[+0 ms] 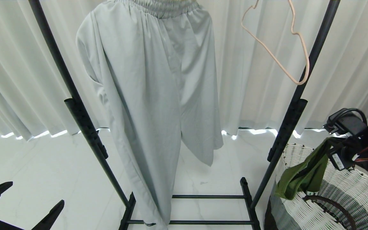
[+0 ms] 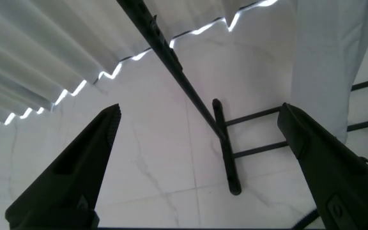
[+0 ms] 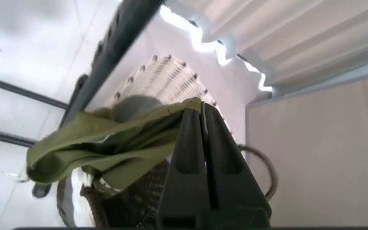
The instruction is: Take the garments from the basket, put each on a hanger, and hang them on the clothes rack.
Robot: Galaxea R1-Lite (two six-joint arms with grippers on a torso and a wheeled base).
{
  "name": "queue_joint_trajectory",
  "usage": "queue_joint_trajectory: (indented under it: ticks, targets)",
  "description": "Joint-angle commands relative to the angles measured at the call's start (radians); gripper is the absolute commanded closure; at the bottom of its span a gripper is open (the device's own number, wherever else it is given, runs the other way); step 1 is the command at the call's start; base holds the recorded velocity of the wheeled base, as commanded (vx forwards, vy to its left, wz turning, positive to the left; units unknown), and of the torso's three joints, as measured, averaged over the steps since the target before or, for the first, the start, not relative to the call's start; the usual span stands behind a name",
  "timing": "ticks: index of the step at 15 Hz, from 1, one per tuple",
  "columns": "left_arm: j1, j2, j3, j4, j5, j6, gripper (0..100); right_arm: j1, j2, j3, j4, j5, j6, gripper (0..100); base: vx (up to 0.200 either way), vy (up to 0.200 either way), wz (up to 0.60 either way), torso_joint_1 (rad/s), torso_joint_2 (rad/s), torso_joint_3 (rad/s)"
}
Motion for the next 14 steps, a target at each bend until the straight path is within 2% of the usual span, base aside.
queue_joint_trajectory:
  ticks: [1,3,5,8,12,14]
  targets:
    - [0.000,-0.004,0.001,0.000,0.000,0.000,0,0.050,-0.110,-0.145,0.120,0.001,0.003,100,0.000,0.000,0.00,0.000,0.00,0.000]
    - [0.001,-0.002,0.001,0.000,0.003,0.023,0,0.105,-0.142,-0.257,0.218,0.001,0.003,100,0.000,0.000,0.00,0.000,0.00,0.000]
    - [0.003,-0.004,0.005,-0.002,0.003,0.058,0,0.148,-0.168,-0.329,0.304,-0.001,0.003,100,-0.200,0.000,0.00,0.002,0.00,0.005]
    - [0.001,-0.004,0.005,-0.002,0.003,0.058,0,0.188,-0.220,-0.334,0.379,-0.001,0.003,100,-0.200,0.000,0.00,0.010,0.00,0.004]
    - [0.003,-0.005,0.004,-0.002,0.003,0.055,0,0.215,-0.235,-0.334,0.390,-0.002,0.000,100,-0.200,0.000,0.00,0.001,0.00,0.001]
    - [-0.002,-0.007,0.004,-0.002,0.000,0.058,0,0.238,-0.235,-0.334,0.390,-0.009,0.000,100,0.000,0.000,0.00,0.000,0.00,0.000]
